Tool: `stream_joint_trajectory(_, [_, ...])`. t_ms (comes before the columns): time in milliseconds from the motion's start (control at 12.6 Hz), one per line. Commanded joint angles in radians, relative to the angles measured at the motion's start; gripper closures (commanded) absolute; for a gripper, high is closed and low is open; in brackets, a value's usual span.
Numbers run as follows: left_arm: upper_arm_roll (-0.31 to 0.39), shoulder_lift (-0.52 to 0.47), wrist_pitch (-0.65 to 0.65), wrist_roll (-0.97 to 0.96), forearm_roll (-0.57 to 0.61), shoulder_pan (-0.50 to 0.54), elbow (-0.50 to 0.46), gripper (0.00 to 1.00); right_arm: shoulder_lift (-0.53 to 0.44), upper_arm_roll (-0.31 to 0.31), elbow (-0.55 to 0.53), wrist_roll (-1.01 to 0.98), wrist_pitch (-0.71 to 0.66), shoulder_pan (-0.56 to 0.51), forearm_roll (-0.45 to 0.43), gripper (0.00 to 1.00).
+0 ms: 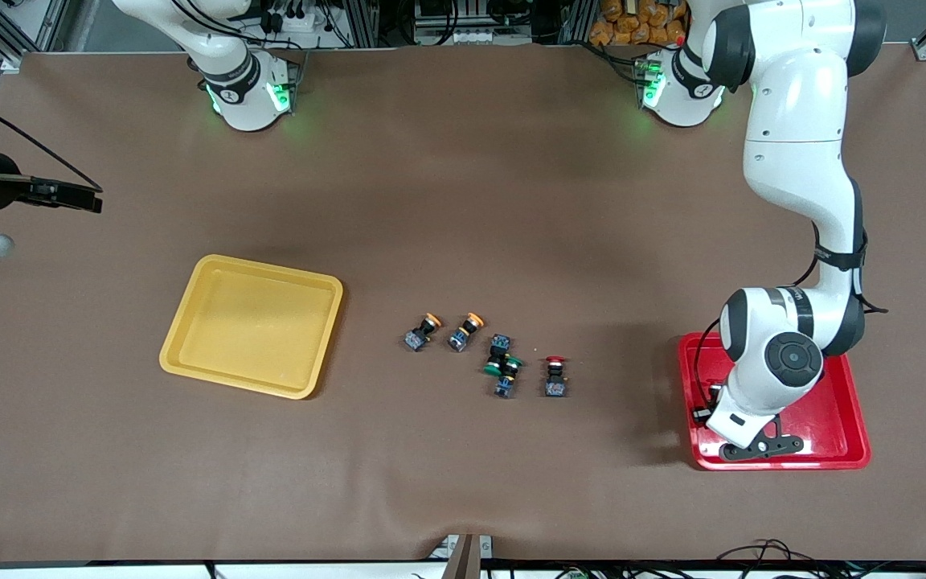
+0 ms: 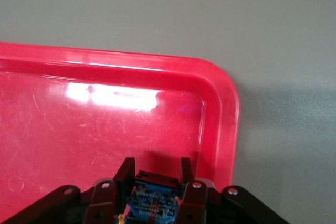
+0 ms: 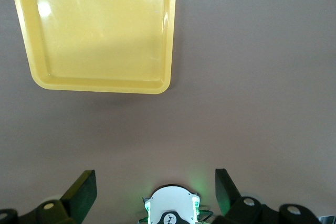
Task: Place red and yellow buttons in trays
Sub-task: 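Lower the red button into the red tray and open the left gripper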
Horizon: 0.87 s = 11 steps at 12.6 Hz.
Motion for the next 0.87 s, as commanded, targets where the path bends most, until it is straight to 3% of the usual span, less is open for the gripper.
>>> stream_joint_trajectory(0, [-0.001, -0.007, -0.007, 0.029, -0.018, 0.002, 0.002, 0.94, 0.007, -0.014, 0.017, 0.007, -0.010, 0.015, 0.014, 0.00])
stream_joint_trajectory(159, [0.001, -0.007, -0.007, 0.031, -0.016, 0.002, 0.002, 0.90, 0.007, -0.014, 0.017, 0.007, -0.013, 0.015, 0.014, 0.00])
stream_joint_trajectory(396, [0.001, -0.008, -0.007, 0.029, -0.016, -0.001, 0.002, 0.34, 0.007, -0.014, 0.017, 0.007, -0.012, 0.015, 0.014, 0.00])
stream_joint_trajectory(476, [0.001, -0.008, -0.007, 0.029, -0.012, -0.003, 0.002, 0.12, 0.007, -0.016, 0.017, 0.007, -0.013, 0.015, 0.014, 0.00])
stream_joint_trajectory(555, [0.002, -0.008, -0.007, 0.031, -0.004, -0.007, 0.002, 0.00, 0.007, -0.014, 0.017, 0.007, -0.012, 0.015, 0.014, 0.00])
stream_joint_trajectory(793, [0.002, -0.008, -0.007, 0.025, -0.005, -0.017, 0.004, 0.00, 0.009, -0.014, 0.017, 0.007, -0.012, 0.015, 0.014, 0.00])
